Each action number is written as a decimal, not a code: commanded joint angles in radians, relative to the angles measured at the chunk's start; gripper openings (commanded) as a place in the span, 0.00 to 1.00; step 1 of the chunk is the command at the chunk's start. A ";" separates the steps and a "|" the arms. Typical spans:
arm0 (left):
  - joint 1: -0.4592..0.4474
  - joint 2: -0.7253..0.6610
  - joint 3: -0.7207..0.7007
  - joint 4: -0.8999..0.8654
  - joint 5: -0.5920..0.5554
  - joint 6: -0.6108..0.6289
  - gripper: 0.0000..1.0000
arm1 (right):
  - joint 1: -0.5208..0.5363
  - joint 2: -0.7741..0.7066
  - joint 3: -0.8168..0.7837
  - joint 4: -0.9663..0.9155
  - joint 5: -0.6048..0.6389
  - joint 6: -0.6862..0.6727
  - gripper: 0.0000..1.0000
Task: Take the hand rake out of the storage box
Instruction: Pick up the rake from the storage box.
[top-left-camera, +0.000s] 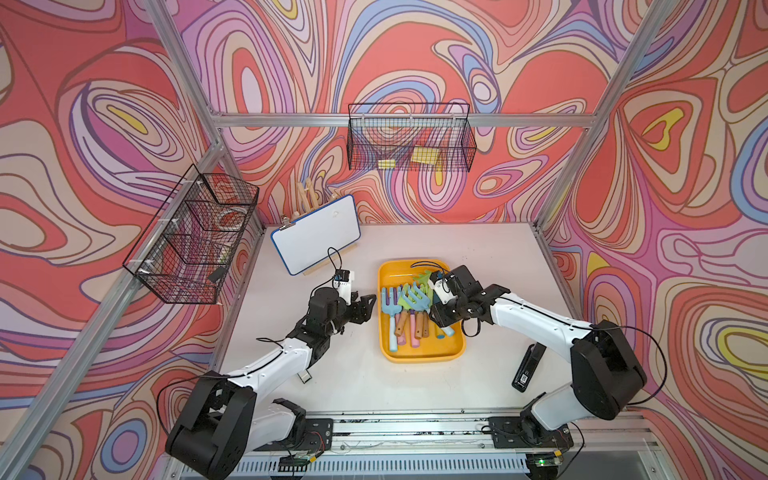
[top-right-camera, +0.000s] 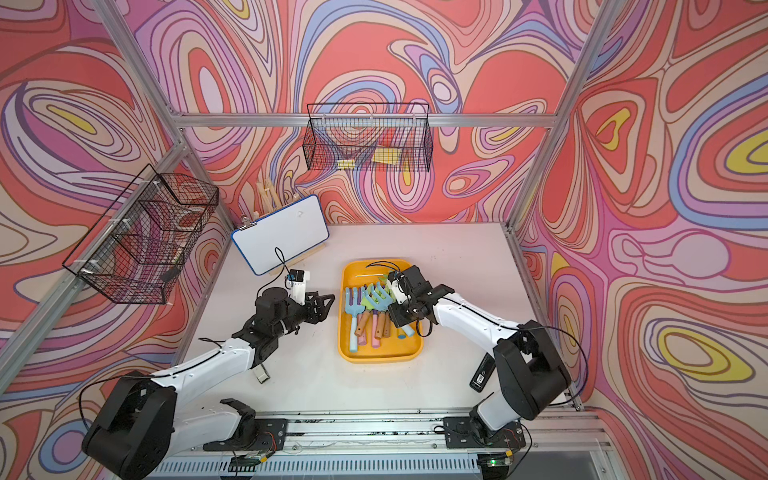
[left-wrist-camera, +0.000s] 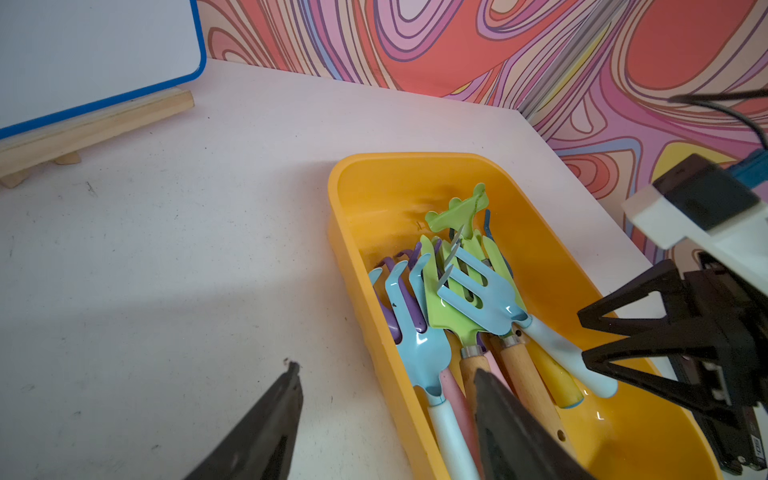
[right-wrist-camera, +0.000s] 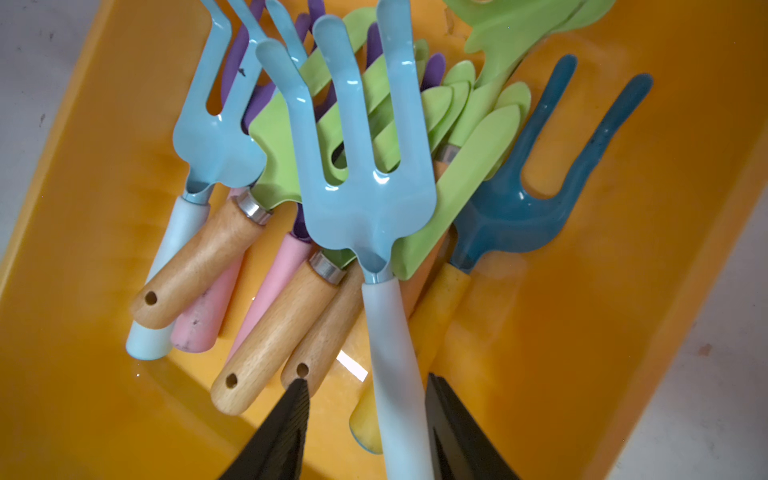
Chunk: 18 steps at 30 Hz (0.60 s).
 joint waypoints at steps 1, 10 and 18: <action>-0.002 0.002 0.009 0.022 -0.005 -0.005 0.71 | 0.016 0.019 0.025 -0.009 0.012 -0.012 0.49; -0.003 0.000 0.007 0.023 -0.008 -0.006 0.71 | 0.030 0.072 0.033 -0.007 0.034 -0.004 0.48; -0.003 0.000 0.004 0.026 -0.006 -0.008 0.71 | 0.031 0.106 0.033 0.005 0.041 0.003 0.46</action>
